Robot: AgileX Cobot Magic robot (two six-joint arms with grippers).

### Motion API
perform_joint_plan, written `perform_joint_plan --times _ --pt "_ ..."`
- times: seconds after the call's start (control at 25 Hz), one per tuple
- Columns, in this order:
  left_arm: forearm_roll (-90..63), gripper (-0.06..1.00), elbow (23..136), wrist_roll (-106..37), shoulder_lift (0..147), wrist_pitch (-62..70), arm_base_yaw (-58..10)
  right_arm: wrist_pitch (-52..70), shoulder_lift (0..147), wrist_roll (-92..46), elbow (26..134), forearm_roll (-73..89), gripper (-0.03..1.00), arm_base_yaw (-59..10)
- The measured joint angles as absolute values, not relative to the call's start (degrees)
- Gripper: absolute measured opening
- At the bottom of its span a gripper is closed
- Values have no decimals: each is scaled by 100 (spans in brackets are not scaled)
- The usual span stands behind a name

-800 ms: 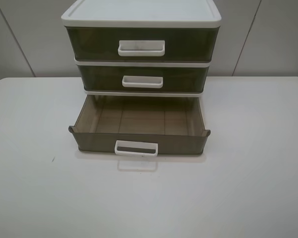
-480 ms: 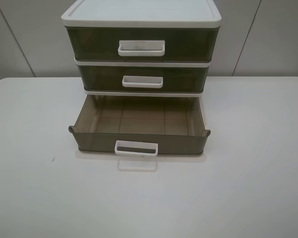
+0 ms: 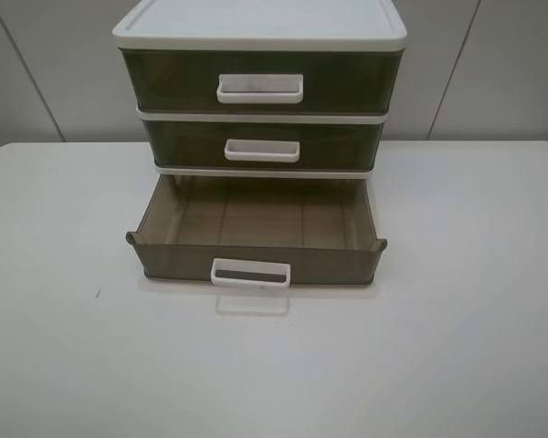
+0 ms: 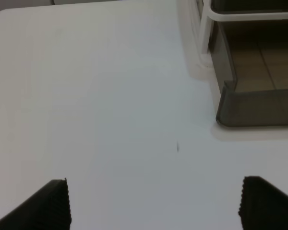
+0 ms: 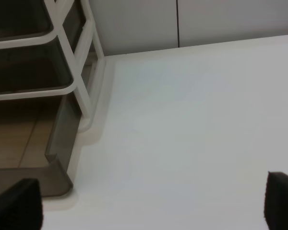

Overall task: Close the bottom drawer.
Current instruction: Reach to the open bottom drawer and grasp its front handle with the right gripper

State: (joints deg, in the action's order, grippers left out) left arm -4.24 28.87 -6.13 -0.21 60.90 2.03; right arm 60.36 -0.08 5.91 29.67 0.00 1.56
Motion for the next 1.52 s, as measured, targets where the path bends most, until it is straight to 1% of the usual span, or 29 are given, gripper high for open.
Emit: perform_joint_plan --times 0.4,0.84,0.96,1.12,1.28,1.44,1.52 --pt "-424 72 2887 -613 -21 6090 203 6036 -8 591 2967 0 80 140" --pt "-424 72 2887 -613 -21 6090 203 6036 169 604 2967 0 80 -1120" --pt "-424 72 2887 -613 -21 6090 203 6056 862 604 3058 0 80 -1352" --pt "-424 72 2887 -613 -21 6090 203 5907 2020 604 3504 0 80 -1416" --pt "-424 72 2887 -613 -21 6090 203 5325 2987 604 3862 0 80 -1420" --pt "-424 72 2887 -613 -21 6090 203 4526 3855 604 3905 147 80 -1420" --pt "-424 72 2887 -613 -21 6090 203 4313 4312 604 3905 338 80 -1445"
